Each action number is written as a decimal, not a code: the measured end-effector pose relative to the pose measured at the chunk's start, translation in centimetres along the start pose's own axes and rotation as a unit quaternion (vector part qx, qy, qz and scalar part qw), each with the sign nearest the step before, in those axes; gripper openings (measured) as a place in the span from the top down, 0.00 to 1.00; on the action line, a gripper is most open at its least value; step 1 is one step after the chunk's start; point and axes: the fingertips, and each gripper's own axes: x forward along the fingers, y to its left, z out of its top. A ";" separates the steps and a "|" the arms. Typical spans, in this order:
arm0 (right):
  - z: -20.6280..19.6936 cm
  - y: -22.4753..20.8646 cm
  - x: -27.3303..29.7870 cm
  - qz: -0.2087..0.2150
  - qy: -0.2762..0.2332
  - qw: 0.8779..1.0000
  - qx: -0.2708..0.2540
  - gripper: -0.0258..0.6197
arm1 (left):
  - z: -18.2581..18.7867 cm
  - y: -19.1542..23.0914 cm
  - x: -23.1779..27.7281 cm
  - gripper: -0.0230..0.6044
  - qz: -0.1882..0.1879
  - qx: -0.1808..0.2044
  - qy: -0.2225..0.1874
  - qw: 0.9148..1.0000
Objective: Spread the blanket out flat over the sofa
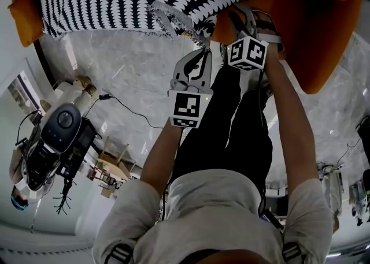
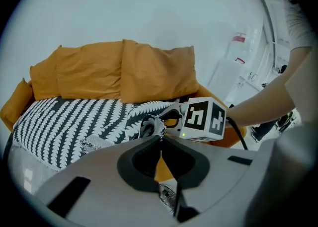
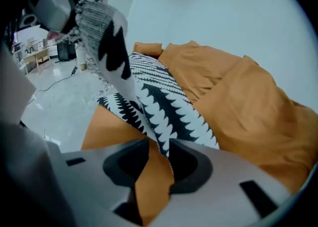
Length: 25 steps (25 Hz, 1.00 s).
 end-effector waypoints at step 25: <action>3.2 -2.2 -3.5 -0.016 -0.057 0.993 0.099 0.92 | -1.5 1.7 0.2 0.94 0.011 -0.025 0.007 1.000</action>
